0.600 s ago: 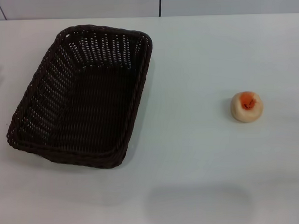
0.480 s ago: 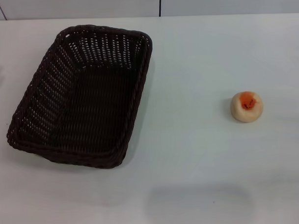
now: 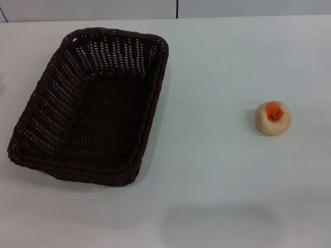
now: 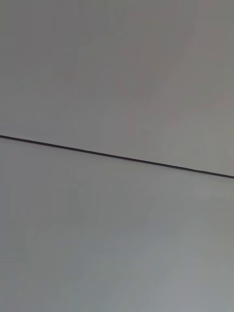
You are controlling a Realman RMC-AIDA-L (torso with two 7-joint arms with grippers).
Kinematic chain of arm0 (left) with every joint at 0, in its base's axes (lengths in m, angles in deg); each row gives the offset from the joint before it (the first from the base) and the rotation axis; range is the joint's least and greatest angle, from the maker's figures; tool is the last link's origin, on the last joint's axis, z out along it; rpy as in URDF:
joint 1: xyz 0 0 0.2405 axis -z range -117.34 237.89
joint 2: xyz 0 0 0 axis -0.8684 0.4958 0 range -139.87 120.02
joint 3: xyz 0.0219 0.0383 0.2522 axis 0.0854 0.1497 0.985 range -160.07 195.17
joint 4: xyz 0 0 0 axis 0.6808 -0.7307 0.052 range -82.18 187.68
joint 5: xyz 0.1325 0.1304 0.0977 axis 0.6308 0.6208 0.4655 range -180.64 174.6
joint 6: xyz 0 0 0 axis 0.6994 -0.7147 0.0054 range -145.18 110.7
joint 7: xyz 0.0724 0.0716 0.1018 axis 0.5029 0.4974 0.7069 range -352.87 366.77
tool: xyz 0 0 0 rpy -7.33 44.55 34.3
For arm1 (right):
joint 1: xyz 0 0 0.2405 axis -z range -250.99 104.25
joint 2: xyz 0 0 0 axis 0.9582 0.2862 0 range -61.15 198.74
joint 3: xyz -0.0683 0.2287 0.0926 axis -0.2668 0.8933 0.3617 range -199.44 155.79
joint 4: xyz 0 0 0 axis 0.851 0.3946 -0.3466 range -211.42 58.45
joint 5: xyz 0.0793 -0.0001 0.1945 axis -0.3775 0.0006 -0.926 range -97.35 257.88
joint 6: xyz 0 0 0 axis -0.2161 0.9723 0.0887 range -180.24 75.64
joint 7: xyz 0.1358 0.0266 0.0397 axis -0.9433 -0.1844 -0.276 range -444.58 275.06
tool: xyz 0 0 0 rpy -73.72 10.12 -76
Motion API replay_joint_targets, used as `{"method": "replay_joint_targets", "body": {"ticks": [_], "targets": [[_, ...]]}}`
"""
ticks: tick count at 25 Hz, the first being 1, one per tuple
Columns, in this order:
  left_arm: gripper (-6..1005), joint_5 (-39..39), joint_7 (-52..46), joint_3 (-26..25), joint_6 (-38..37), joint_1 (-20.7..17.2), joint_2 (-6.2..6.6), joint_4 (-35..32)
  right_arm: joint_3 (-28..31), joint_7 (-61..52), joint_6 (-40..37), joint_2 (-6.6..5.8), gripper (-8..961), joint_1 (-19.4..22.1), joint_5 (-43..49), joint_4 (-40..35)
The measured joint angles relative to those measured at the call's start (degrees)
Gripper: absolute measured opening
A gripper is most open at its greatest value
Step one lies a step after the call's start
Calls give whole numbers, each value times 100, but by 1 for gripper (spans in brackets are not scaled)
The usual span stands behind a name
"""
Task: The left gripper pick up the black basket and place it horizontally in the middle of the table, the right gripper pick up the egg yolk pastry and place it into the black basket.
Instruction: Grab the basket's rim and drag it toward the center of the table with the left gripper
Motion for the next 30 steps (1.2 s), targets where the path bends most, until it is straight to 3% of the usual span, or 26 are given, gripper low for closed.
{"method": "replay_joint_targets", "body": {"ticks": [6, 10, 15, 19, 26, 30], "targets": [[764, 14, -258, 3, 66, 0, 18, 46, 6, 9, 0, 0, 685, -8, 0, 12], [764, 418, -1226, 80, 62, -48, 34, 481, 9, 28, 0, 0, 685, -17, 0, 30], [764, 1794, -3065, 93, -8, -65, 35, 1499, 7, 43, 0, 0, 685, -17, 0, 63], [765, 3327, -4970, 219, -314, -49, 20, 2527, 8, 44, 0, 0, 685, -22, 0, 60], [762, 4647, -6288, 601, -636, -64, 10, 3418, 9, 48, 0, 0, 684, -31, 0, 26], [759, 5799, -7257, 937, -794, -51, 8, 3990, 9, 50, 0, 0, 684, -30, 0, 33]]}}
